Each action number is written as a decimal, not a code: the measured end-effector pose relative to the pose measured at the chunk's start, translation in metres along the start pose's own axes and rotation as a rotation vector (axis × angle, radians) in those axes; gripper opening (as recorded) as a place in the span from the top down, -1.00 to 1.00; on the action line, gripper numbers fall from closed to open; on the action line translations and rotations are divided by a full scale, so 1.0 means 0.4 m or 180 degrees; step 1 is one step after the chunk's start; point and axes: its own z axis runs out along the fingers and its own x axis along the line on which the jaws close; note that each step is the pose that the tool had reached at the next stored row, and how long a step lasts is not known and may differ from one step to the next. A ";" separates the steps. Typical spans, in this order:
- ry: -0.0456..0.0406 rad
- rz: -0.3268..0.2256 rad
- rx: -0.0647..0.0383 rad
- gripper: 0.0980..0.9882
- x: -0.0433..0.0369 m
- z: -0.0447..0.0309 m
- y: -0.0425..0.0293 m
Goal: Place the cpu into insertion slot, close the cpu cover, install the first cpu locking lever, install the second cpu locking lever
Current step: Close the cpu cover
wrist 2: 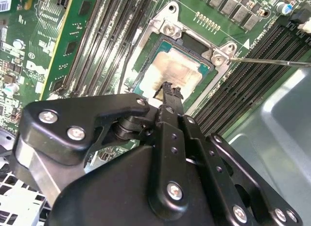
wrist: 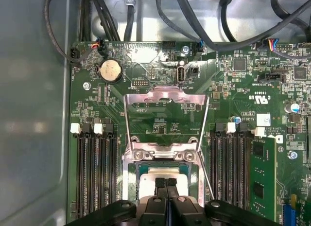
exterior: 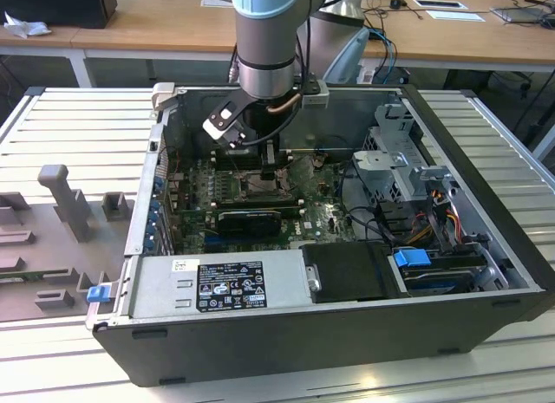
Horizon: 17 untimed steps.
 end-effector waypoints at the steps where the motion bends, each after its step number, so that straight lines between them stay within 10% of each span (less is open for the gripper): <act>1: 0.0000 0.0000 0.0000 0.98 0.000 -0.001 0.000; 17: 0.0000 0.0000 0.0000 0.98 0.001 -0.041 0.003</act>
